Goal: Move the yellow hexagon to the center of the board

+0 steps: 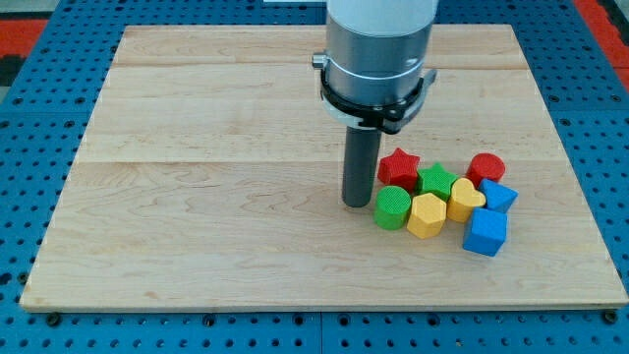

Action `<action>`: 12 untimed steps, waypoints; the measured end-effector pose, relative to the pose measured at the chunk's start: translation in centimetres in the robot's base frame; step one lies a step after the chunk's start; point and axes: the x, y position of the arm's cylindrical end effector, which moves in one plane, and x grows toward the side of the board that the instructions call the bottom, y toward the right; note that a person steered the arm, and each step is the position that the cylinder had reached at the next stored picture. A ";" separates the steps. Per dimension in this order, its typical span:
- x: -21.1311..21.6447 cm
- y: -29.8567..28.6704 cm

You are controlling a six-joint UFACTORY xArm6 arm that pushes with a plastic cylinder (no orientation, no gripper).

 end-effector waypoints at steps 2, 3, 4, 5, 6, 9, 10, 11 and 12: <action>5.1 -3.6; 7.7 -0.6; 7.0 5.8; 5.2 7.7; 2.8 8.6; -5.4 11.8; -8.2 15.3; -11.2 19.1; -13.6 18.8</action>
